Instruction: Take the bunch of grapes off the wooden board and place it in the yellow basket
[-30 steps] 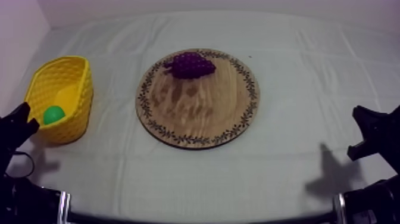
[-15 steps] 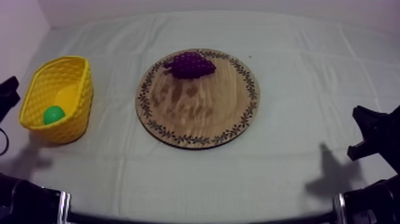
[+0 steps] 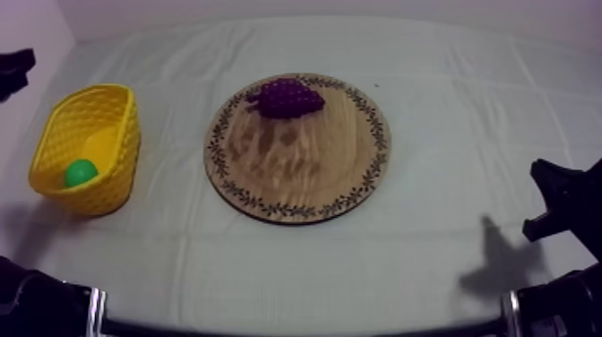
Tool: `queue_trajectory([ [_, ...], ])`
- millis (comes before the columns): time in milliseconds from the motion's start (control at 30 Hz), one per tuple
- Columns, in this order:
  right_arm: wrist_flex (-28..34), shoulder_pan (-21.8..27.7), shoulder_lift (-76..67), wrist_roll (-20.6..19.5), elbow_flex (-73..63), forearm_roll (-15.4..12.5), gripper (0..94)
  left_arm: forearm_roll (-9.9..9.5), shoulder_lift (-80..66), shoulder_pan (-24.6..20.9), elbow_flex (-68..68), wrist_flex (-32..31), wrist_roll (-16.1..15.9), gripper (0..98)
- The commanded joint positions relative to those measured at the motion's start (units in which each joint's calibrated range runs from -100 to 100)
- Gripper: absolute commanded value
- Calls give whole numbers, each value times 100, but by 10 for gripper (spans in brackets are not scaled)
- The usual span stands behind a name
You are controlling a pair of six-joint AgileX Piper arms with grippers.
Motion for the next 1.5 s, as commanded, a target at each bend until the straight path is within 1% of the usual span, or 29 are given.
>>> queue_trajectory([
  [0,0,-2,-1,-1,-3,1,4,41,614,107,-480,4,-69,0],
  [200,0,-2,-1,-1,-3,1,4,242,1553,359,-1315,45,-427,0],
  [367,0,-2,-1,-1,-3,1,4,283,2391,640,-2088,165,-566,0],
  [600,0,-2,-1,-1,-3,1,4,366,3536,1044,-3183,500,-793,0],
  [900,0,-2,-1,-1,-3,1,4,486,4787,1391,-4222,668,-1068,0],
  [1200,0,-2,-1,-1,-3,1,4,463,5990,1615,-4929,888,-1184,0],
  [1367,0,-2,-1,-1,-3,1,4,271,6498,1819,-5012,954,-1196,0],
  [1467,0,-2,-1,-1,-3,1,4,210,6735,1918,-4994,984,-1224,0],
])
